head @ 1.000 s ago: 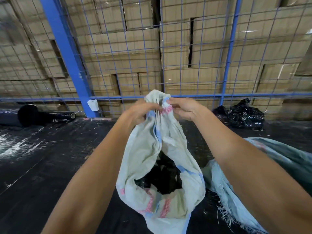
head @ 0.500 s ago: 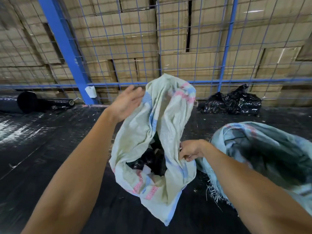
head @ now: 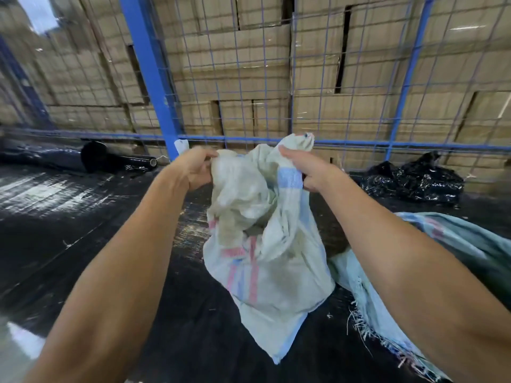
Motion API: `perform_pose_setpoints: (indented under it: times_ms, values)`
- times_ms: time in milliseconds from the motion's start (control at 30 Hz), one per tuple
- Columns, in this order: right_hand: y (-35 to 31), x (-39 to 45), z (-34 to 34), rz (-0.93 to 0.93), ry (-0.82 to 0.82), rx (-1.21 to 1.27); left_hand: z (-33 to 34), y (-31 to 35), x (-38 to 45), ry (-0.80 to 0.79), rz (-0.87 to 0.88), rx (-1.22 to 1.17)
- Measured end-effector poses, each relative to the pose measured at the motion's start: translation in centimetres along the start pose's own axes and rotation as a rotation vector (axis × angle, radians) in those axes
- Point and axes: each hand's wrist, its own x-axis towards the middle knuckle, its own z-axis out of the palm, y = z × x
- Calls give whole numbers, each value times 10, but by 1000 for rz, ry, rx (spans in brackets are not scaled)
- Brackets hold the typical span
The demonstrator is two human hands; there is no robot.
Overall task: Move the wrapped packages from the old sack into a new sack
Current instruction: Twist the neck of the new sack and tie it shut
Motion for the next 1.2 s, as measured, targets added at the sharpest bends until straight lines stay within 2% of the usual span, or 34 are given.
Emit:
perform_pose_setpoints:
  times_ms: [67,100,133,233,300,333,400,467,500,533,600,633,700,733,800,833,867,967,1000,1033,1100,1167,1200]
  values:
    - [-31,-4,18,-126,-95,380,13,27,-9,-40,131,-152]
    - [-39,-4,24,-168,-126,394,18,35,-8,-42,177,-205]
    - [-39,-2,27,-186,-159,325,24,40,-4,-33,233,-227]
    - [-23,1,32,-147,-258,-206,45,55,3,51,370,-101]
    - [-17,9,47,-276,-149,-509,60,72,-2,13,447,-21]
    - [-18,17,52,-376,-19,-577,68,80,-5,-43,489,9]
    - [-29,32,57,-469,224,-498,69,93,-1,-58,593,59]
    - [-45,47,49,-444,334,-233,50,92,15,106,667,99]
    - [-53,48,48,-419,352,-82,33,85,28,166,631,161]
    - [-60,43,49,-397,353,24,20,71,36,141,533,270]
    - [-66,46,50,-362,376,123,3,32,42,-150,154,572]
    - [-66,51,50,-363,373,139,-1,15,43,-282,3,625]
    - [-64,54,55,-320,351,210,-4,-4,46,-437,-102,506]
    - [-62,53,57,-300,356,245,-2,-6,48,-441,-102,423]
    - [-53,51,57,-285,332,284,3,7,53,-350,-70,277]
    - [-48,51,54,-252,252,340,5,19,54,-279,-40,219]
    - [-44,50,51,-224,206,278,8,39,53,-213,0,171]
    - [-43,45,51,-107,148,-328,14,102,42,-106,143,57]
    - [-52,41,53,-103,179,-360,19,120,37,-96,192,38]
    - [-64,41,57,-160,231,-338,22,134,33,-86,241,24]
    - [-102,42,62,-271,331,-78,33,153,20,-44,328,34]
    - [-141,38,70,-341,302,239,44,164,5,-80,396,-15]
    - [-156,34,74,-385,265,342,48,167,-1,-159,402,-32]
